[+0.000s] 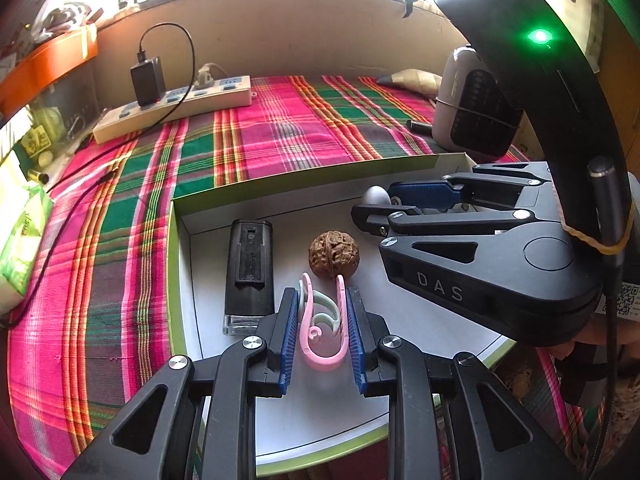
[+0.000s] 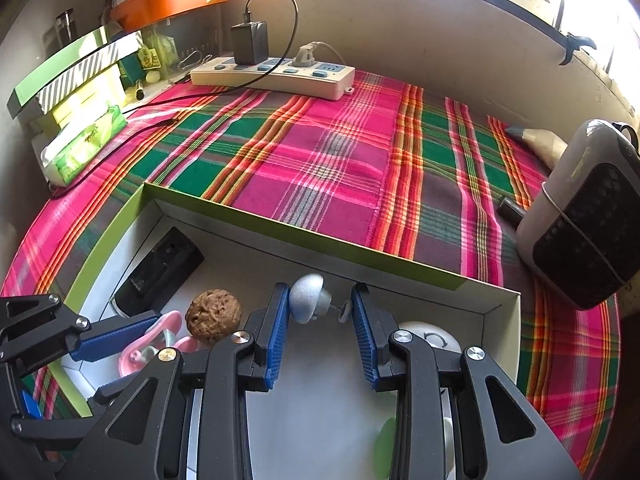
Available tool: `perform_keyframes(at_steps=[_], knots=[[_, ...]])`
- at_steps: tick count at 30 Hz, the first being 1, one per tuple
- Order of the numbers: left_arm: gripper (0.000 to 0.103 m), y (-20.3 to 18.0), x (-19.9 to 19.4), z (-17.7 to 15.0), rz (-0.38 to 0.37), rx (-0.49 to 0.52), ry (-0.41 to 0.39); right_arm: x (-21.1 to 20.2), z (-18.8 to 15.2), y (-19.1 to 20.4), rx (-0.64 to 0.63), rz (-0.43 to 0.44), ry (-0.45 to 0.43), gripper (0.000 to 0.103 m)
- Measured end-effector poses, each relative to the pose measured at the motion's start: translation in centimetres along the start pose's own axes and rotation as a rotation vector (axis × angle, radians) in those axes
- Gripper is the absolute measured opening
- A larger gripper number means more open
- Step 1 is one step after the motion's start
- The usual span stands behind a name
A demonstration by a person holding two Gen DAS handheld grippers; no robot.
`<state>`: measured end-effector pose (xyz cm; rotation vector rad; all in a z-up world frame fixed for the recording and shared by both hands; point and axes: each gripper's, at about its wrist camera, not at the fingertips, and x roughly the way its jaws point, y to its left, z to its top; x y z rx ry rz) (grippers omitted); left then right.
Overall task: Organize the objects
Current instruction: 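Open the right gripper to release the white knob in the box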
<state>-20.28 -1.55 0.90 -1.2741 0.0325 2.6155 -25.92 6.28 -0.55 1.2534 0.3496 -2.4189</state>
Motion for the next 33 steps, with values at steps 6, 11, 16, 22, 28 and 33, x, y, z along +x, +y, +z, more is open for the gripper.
perform_keyframes(at_steps=[6, 11, 16, 22, 28, 33], knots=[[0.021, -0.03, 0.01, 0.03, 0.003, 0.002, 0.003, 0.11, 0.01, 0.01, -0.004, 0.000, 0.006, 0.033], [0.021, -0.09, 0.09, 0.01, 0.004, 0.005, 0.006, 0.10, -0.03, 0.09, -0.009, -0.010, 0.007, 0.033], [0.021, -0.10, 0.11, 0.01, 0.002, 0.007, 0.012, 0.19, -0.05, 0.09, -0.007, -0.016, 0.013, 0.033], [0.021, -0.18, 0.10, 0.02, 0.003, 0.007, 0.012, 0.18, -0.09, 0.11, -0.007, -0.019, 0.013, 0.033], [0.022, -0.17, 0.09, -0.07, 0.002, 0.007, 0.013, 0.14, -0.11, 0.17, -0.001, -0.022, 0.014, 0.042], [0.022, -0.17, 0.03, -0.07, 0.003, 0.009, 0.013, -0.03, -0.09, 0.25, 0.001, -0.032, 0.010, 0.043]])
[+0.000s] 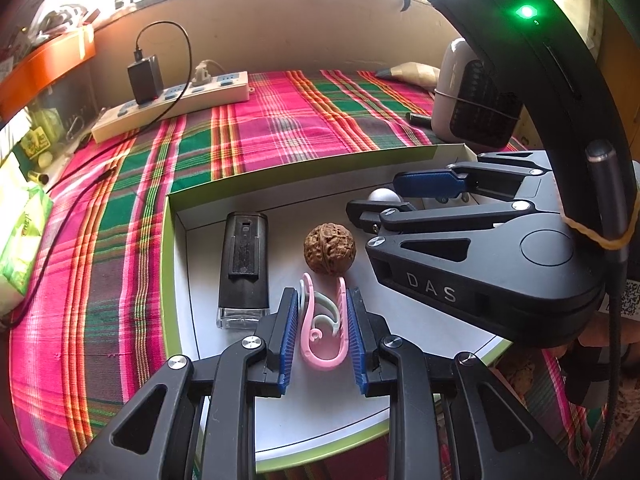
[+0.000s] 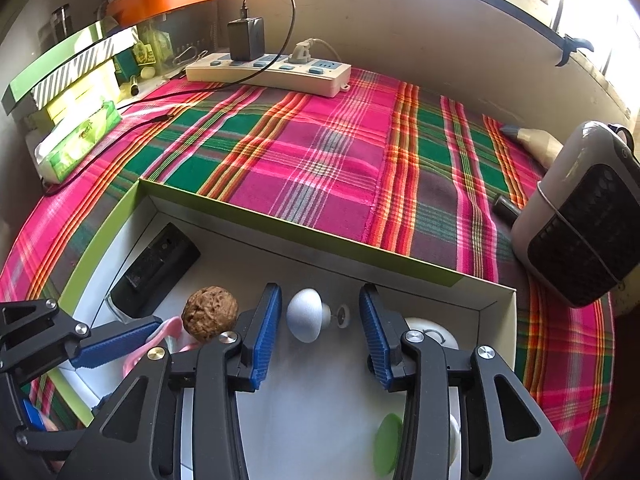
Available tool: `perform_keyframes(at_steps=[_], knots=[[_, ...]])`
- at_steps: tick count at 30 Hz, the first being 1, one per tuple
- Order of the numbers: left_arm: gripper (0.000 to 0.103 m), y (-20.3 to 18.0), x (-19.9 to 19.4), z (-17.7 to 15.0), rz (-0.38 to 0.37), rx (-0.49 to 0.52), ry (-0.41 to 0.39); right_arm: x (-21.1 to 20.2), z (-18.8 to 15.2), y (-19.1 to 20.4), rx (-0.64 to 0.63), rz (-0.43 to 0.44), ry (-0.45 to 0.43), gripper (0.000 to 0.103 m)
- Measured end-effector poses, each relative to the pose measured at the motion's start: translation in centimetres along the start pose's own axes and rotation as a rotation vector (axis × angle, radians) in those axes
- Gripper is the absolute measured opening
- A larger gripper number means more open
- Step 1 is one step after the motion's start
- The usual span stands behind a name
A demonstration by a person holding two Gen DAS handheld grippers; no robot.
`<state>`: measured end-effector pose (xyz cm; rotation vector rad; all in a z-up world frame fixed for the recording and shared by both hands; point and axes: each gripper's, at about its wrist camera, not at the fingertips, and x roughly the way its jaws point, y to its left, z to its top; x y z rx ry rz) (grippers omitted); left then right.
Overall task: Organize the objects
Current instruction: 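Open the right gripper to release the white knob in the box, then open the left gripper to release the pink hook in the box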
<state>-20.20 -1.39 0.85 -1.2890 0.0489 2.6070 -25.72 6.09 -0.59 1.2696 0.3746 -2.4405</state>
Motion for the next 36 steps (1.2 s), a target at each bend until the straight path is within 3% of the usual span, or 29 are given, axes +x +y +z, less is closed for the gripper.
perform_keyframes(at_steps=[3, 11, 27, 36], knots=[[0.023, 0.0, 0.0, 0.0, 0.001, -0.001, -0.001, -0.1, 0.0, 0.0, 0.007, 0.001, -0.003, 0.049], [0.032, 0.1, -0.9, -0.3, 0.024, 0.000, -0.016, -0.7, -0.2, 0.0, 0.015, 0.000, -0.015, 0.049], [0.034, -0.3, -2.8, -1.0, 0.056, 0.001, -0.040, -3.2, -1.2, 0.5, 0.032, -0.009, -0.061, 0.049], [0.035, -0.5, -4.3, -1.8, 0.058, -0.013, -0.061, -5.2, -2.2, 0.6, 0.051, -0.007, -0.095, 0.055]])
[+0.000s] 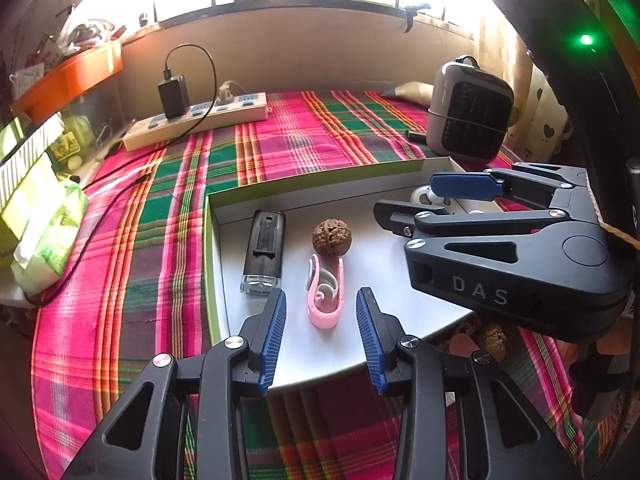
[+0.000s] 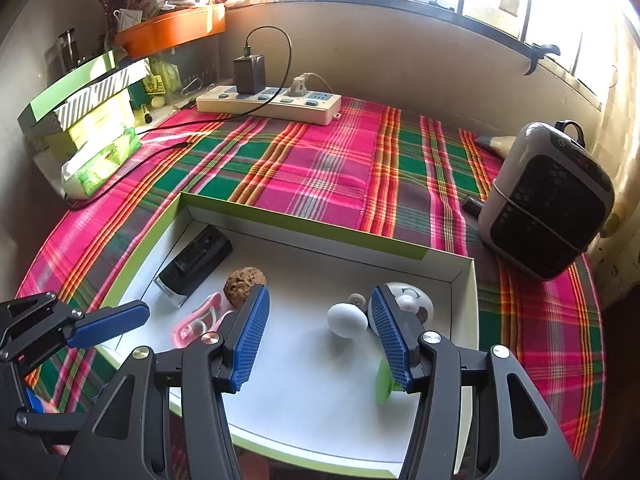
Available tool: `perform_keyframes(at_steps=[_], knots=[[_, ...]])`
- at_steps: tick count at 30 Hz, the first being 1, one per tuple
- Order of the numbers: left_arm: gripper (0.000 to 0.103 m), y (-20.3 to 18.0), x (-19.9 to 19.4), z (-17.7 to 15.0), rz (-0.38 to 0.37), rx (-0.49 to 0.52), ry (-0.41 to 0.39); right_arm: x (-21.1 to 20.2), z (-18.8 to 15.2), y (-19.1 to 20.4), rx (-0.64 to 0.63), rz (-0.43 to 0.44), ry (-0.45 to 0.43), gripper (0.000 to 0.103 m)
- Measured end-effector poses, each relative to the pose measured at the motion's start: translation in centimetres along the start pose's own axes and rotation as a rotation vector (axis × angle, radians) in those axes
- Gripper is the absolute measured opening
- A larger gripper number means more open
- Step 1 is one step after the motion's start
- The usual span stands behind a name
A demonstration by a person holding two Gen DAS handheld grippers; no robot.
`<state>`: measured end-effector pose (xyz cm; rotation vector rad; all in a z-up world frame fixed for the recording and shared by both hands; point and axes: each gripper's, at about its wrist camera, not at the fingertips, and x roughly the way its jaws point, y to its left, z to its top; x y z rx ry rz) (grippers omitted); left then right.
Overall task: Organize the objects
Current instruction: 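Open the left gripper to release the pink hook in the box, then withdraw both grippers from the box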
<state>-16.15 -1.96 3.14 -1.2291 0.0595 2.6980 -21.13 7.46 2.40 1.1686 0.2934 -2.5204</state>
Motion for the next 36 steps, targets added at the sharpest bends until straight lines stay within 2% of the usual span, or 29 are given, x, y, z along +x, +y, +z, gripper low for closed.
perform_keyframes(at_steps=[17, 27, 36], knots=[[0.035, 0.0, -3.3, -2.7, -0.043, -0.059, -0.046, -5.2, -4.8, -1.8, 0.111, -0.006, -0.093, 0.055], [0.035, -1.4, -3.4, -4.5, -0.137, -0.051, -0.025, -6.5, -8.0, -2.4, 0.147, -0.024, -0.103, 0.055], [0.036, -3.2, -2.3, -4.8, -0.217, -0.039, 0.019, -7.3, -10.6, -2.9, 0.177, -0.032, -0.109, 0.055]])
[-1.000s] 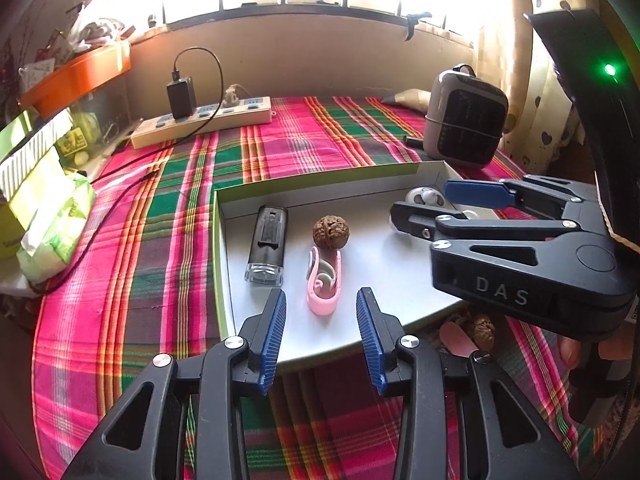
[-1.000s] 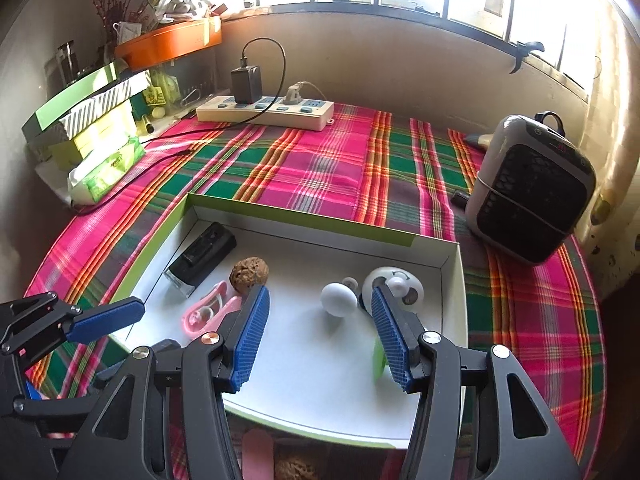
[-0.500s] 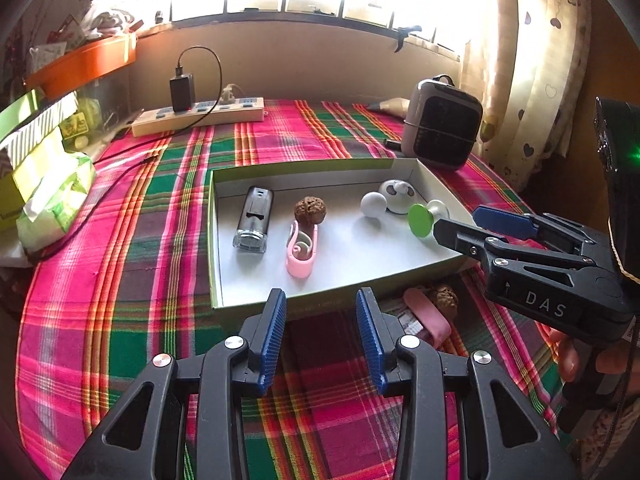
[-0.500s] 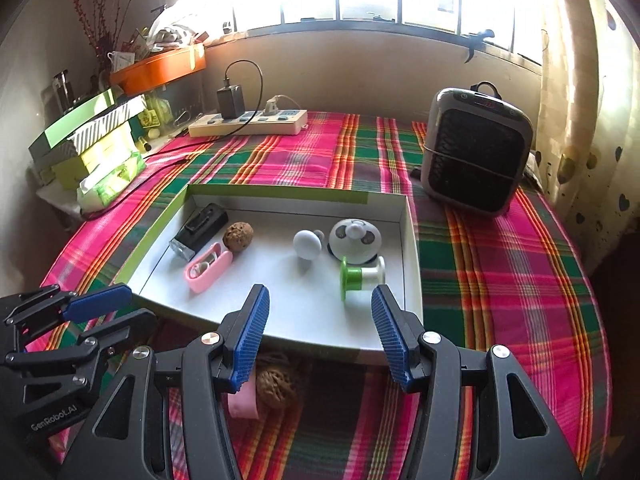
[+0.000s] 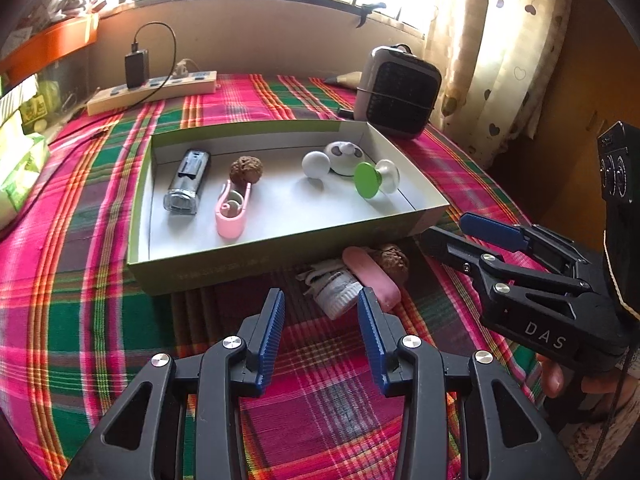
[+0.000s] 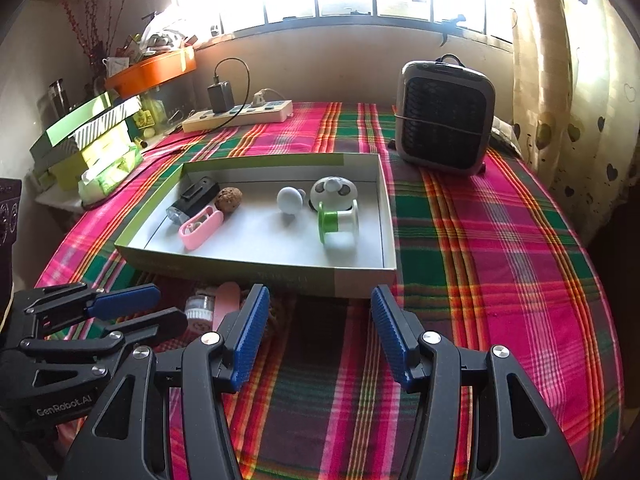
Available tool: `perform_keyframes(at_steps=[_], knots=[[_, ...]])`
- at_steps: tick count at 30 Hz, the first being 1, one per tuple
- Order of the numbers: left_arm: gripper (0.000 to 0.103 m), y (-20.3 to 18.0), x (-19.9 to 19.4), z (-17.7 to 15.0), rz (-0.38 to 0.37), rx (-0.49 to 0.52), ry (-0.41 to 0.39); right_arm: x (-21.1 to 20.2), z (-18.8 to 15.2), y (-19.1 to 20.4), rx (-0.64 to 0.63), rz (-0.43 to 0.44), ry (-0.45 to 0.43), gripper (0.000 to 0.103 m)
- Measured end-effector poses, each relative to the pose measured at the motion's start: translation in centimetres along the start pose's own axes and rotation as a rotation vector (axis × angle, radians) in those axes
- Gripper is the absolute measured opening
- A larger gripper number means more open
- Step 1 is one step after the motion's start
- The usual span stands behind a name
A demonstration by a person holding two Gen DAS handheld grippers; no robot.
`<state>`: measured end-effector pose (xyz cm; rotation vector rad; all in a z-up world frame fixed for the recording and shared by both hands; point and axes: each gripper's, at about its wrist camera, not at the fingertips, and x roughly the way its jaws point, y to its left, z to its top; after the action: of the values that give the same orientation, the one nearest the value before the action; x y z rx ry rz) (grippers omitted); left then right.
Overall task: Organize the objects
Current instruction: 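Withdraw both grippers from the box, then move the right gripper to the walnut while the left approaches the white round container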
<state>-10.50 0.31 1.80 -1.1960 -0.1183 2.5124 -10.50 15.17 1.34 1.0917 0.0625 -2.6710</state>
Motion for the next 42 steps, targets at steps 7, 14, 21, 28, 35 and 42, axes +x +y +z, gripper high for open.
perform_keyframes(at_steps=[7, 14, 21, 28, 35, 42], knots=[[0.036, -0.7, 1.1, 0.5, 0.003, 0.007, 0.016, -0.1, -1.1, -1.0, 0.030, 0.001, 0.016, 0.055], [0.036, -0.5, 1.2, 0.7, 0.004, -0.009, 0.016, -0.2, -1.1, -1.0, 0.036, 0.015, 0.013, 0.055], [0.036, 0.0, 1.0, 0.5, 0.004, -0.036, 0.017, -0.2, -1.2, -1.2, 0.042, 0.022, 0.016, 0.055], [0.036, 0.3, 1.0, 0.5, 0.007, -0.049, 0.030, -0.1, -1.2, -0.9, 0.040, 0.034, 0.023, 0.055], [0.036, -0.2, 1.7, 0.4, 0.070, -0.027, 0.060, 0.0, -1.2, -0.8, 0.034, 0.034, 0.030, 0.055], [0.036, 0.9, 1.4, 0.1, 0.069, -0.055, 0.056, 0.3, -1.3, -0.4, 0.025, 0.041, 0.041, 0.055]])
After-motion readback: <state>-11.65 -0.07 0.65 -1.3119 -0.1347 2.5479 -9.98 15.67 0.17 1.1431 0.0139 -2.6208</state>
